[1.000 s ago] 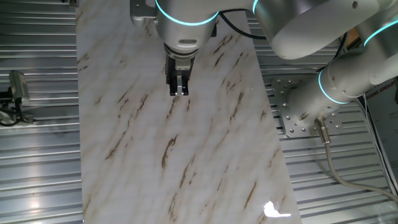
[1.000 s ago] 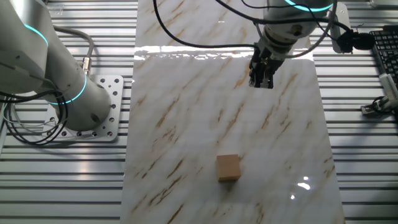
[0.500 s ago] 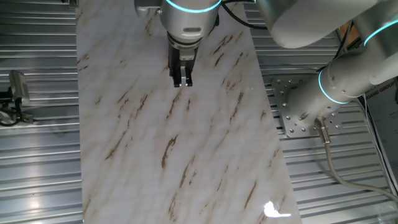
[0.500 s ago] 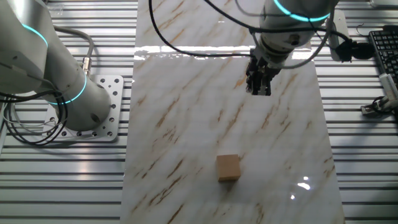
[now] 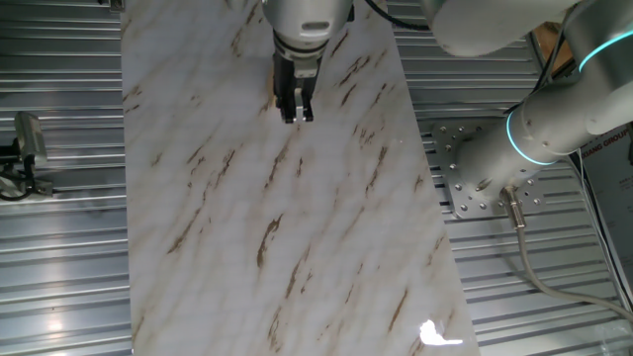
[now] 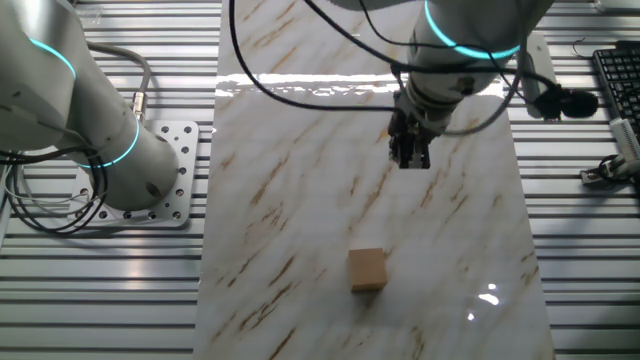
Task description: Pick up the small block on the left and move it to the right
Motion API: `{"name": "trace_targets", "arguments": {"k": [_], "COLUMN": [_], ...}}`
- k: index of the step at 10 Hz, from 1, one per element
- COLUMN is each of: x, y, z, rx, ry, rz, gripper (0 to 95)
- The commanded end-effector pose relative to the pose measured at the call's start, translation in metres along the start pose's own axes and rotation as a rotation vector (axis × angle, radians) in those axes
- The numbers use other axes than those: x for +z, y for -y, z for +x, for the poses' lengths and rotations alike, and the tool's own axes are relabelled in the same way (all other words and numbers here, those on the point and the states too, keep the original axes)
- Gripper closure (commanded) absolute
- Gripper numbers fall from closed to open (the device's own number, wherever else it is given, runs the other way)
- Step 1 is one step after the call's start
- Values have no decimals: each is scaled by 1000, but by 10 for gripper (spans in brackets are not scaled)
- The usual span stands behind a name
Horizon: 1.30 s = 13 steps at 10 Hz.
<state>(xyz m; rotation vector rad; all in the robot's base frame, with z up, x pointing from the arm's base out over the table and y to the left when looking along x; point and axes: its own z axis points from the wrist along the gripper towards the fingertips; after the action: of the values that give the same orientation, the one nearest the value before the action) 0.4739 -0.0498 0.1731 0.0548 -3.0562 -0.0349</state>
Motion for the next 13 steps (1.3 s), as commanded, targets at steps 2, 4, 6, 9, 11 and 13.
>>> {"name": "trace_targets", "arguments": {"k": [2, 4, 6, 9, 11, 13], "x": [2, 2, 0, 1, 4, 5], "y": [11, 17, 20, 25, 31, 31], "z": [8, 13, 16, 20, 24, 24], "rx": [-19, -35, -34, -27, -49, -42], "ry": [5, 9, 9, 8, 19, 21], "rz": [-9, -11, -6, 3, 1, 2], "gripper": [950, 950, 950, 950, 950, 950]}}
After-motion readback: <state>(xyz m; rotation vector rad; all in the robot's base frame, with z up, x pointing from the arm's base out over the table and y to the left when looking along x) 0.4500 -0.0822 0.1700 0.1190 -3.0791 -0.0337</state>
